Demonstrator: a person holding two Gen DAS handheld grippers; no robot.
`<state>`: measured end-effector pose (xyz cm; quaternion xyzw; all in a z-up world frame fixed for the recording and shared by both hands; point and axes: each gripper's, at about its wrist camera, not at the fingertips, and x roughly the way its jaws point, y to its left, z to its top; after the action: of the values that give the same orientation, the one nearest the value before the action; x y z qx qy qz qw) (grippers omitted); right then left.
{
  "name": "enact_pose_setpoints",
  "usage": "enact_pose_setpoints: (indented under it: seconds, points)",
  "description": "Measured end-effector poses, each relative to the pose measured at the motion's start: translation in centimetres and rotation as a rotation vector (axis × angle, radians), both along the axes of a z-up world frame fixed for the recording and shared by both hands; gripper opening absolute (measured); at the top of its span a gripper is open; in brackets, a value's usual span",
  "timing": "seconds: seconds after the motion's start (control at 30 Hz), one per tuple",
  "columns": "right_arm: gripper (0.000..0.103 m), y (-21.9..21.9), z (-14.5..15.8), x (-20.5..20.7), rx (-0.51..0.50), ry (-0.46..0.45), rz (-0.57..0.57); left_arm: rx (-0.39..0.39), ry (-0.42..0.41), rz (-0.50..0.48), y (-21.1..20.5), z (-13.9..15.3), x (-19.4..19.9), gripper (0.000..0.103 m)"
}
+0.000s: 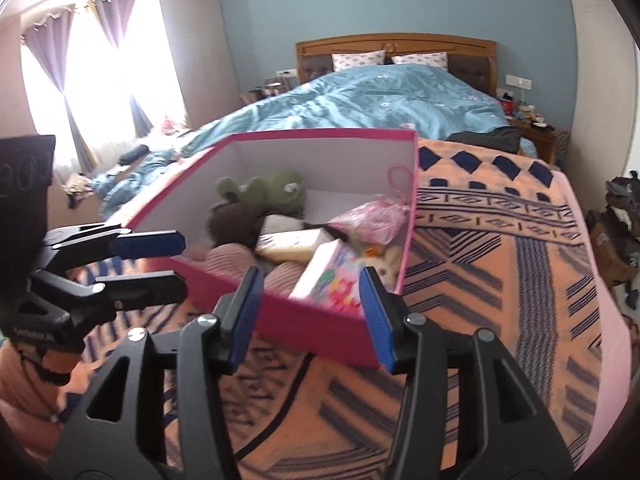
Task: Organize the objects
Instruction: 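Move both grippers down to the black Face tissue pack, then close both grippers on the black Face tissue pack and lift it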
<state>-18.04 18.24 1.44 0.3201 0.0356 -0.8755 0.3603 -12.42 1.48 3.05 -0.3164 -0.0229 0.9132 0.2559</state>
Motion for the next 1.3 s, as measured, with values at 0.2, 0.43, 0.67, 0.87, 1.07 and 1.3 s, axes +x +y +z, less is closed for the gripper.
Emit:
enact_pose_setpoints:
  seconds: [0.2, 0.43, 0.67, 0.87, 1.07, 1.3]
  points:
    - [0.058, -0.4, -1.9, 3.4, -0.032, -0.09, 0.115, -0.006, -0.013, 0.011, -2.2, -1.5, 2.4, 0.061]
    - [0.058, -1.8, -6.1, 5.8, -0.021, -0.234, 0.183, -0.021, -0.14, 0.056, -3.8, -6.0, 2.3, 0.061]
    - [0.058, -2.5, -8.6, 6.4, -0.031, -0.328, 0.191, -0.049, -0.193, 0.047, -3.1, -8.2, 3.3, 0.06]
    - [0.058, -2.9, -9.3, 6.9, -0.051, -0.359, 0.197, -0.071, -0.211, 0.042, -2.6, -8.7, 3.4, 0.06]
    - [0.052, -4.1, -9.9, 7.2, -0.036, -0.375, 0.218, -0.082, -0.233, 0.027, -2.4, -9.4, 3.0, 0.055]
    - [0.042, -4.7, -10.3, 7.0, -0.024, -0.382, 0.217, -0.066, -0.266, -0.013, -2.2, -9.9, 2.9, 0.046]
